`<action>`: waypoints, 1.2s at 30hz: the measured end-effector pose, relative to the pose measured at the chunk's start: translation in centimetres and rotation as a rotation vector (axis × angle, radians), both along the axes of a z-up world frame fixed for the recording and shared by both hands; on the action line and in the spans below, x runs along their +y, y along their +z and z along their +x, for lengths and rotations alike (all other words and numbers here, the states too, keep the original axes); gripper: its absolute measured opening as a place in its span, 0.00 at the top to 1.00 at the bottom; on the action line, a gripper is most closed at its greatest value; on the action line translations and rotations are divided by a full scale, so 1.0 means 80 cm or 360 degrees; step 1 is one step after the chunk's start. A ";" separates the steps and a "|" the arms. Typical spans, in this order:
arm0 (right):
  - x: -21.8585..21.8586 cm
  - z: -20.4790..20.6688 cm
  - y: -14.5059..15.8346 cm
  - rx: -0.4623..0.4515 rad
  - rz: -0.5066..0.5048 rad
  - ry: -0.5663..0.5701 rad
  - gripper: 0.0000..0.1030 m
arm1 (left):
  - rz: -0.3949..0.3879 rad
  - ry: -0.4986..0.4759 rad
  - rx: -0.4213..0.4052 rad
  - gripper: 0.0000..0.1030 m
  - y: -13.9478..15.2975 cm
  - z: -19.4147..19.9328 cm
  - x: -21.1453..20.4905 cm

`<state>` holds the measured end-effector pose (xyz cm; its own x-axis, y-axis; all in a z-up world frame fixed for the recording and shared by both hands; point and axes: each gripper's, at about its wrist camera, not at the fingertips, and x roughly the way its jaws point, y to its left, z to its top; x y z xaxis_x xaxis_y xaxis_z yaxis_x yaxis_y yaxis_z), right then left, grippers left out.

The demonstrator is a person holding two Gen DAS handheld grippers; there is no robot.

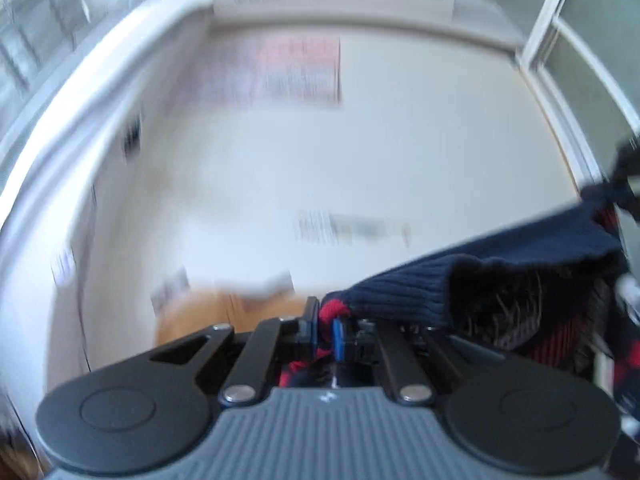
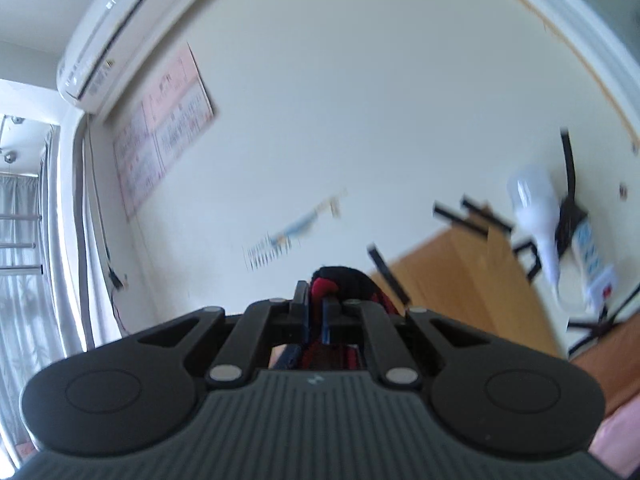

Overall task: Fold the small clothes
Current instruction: 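Lift the sweater high with both grippers to shake it out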

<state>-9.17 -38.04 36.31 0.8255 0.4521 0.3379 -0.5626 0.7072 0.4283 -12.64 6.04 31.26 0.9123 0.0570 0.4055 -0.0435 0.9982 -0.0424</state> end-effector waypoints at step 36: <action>-0.066 -0.130 -0.067 -0.0180 -0.0120 0.0002 0.92 | 0.0172 0.0104 -0.0320 0.93 0.036 -0.099 -0.029</action>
<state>-19.54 -43.34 30.99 0.7835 0.4808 0.3937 -0.6052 0.7342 0.3077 -20.54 3.71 34.14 0.8085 0.0596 0.5855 -0.1096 0.9927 0.0503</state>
